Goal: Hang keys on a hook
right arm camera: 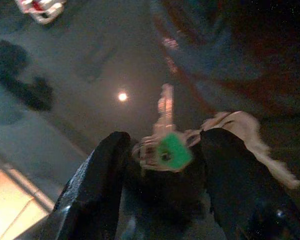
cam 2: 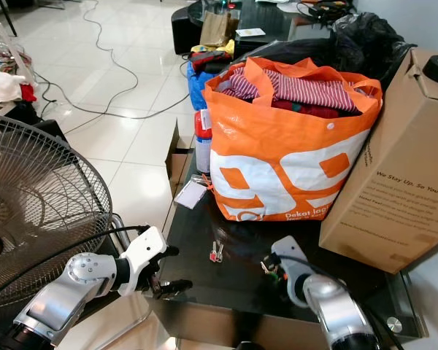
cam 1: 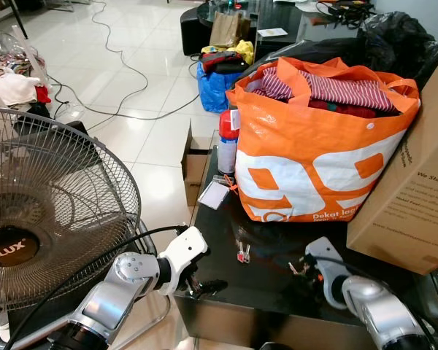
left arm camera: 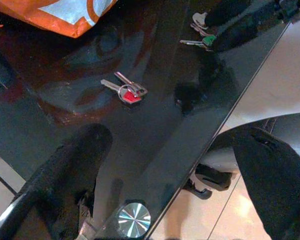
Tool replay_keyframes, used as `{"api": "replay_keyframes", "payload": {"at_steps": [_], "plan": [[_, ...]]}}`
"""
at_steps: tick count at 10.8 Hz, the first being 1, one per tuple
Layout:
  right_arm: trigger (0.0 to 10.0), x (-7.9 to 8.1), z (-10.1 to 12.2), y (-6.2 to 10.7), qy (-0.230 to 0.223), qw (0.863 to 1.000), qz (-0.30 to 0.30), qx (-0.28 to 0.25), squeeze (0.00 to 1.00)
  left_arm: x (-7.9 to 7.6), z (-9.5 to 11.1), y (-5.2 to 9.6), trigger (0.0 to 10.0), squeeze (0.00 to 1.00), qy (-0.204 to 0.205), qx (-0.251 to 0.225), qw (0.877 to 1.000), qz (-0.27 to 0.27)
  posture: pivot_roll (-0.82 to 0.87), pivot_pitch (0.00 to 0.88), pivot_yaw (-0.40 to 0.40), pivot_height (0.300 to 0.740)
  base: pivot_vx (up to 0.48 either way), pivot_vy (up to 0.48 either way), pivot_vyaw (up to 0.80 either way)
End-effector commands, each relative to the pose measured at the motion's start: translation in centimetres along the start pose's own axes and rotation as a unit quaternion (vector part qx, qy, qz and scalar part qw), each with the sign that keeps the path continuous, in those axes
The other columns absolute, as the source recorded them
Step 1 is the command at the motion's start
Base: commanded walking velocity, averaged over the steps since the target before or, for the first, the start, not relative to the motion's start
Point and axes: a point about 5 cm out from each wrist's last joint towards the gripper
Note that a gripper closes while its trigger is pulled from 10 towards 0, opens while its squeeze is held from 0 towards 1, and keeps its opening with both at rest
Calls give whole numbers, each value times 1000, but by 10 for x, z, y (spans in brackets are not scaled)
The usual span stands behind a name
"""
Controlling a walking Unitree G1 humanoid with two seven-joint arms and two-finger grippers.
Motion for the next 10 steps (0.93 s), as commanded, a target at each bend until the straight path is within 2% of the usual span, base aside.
{"api": "replay_keyframes", "payload": {"at_steps": [1,5,6,7,8,10], "plan": [[10000,2,5,2,-6,1000,11,-11,0,1,1,-1,10000,0,-6,4,1000,-5,-197,0,15,740,0,0,0],[10000,-2,-1,-1,-21,999,-26,12,0,1,2,-2,10000,0,-10,5,1000,-9,-194,0,16,740,0,0,0],[8549,-3,-4,-2,-20,999,-28,22,0,1,2,-2,10000,0,-9,6,1000,-10,-194,0,14,740,0,0,0],[6078,-3,-6,-2,-18,999,-29,26,0,1,2,-2,10000,0,-9,6,1000,-11,-195,0,14,740,0,0,0],[4510,-2,-7,-1,-18,999,-28,28,0,0,2,-3,10000,0,-9,6,1000,-12,-196,0,15,740,0,0,0],[2745,-1,-7,-1,-20,999,-24,28,0,0,2,-3,10000,0,-9,6,1000,-14,-198,0,17,740,0,0,0]]}}
Point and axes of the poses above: a point about 5 cm out from each wrist's last joint towards the gripper, its own y axis pointing back from the gripper into the wrist, its own z axis along the axis of the wrist's last joint, x = y × z, and after that the axes turned 6 degrees about y, right-handed
